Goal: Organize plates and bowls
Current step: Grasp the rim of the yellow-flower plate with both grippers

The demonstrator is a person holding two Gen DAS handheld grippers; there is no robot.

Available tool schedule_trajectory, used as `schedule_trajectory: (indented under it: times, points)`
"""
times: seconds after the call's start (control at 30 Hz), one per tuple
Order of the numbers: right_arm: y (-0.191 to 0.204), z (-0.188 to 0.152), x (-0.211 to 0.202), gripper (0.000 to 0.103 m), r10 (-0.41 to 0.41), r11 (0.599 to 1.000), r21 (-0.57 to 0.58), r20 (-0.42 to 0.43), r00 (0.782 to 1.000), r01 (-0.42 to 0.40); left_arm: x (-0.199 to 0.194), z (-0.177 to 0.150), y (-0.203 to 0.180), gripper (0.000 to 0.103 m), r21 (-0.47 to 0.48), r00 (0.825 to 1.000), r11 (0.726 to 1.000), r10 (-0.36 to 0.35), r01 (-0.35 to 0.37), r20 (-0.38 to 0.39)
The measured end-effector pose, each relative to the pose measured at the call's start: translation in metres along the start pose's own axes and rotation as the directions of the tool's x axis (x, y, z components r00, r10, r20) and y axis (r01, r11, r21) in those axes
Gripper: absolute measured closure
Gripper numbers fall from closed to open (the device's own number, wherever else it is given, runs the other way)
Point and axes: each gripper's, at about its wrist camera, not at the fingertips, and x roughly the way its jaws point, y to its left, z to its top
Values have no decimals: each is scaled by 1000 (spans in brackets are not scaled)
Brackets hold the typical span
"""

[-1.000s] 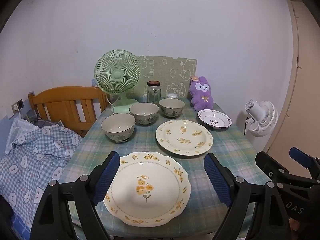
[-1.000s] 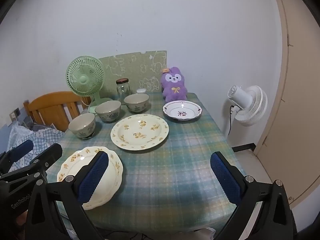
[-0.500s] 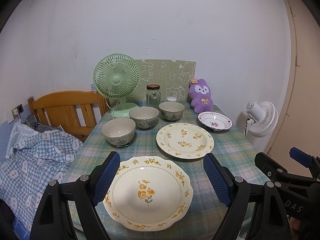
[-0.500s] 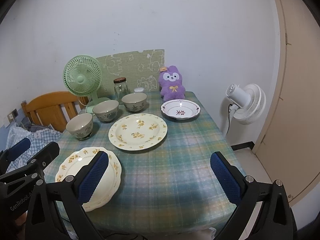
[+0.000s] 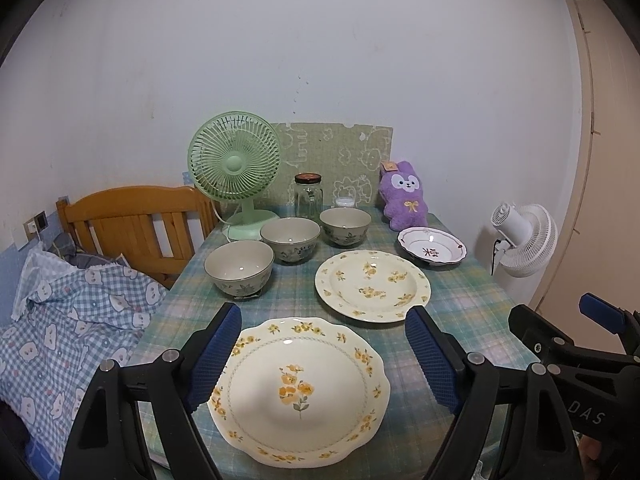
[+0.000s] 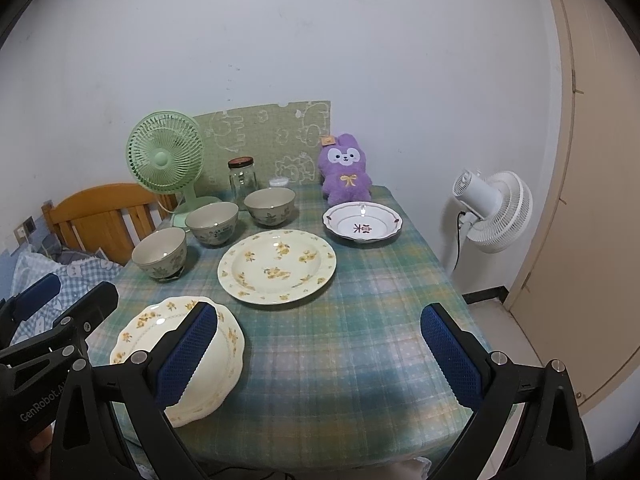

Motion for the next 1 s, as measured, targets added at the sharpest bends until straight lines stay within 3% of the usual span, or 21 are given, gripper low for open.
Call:
schedule_trajectory:
  times: [1.0]
  points:
    - [5,1,2,0,0,1000,-9,-7,1000,0,-2,0,2,23,6,1000,1000,6,-6,7]
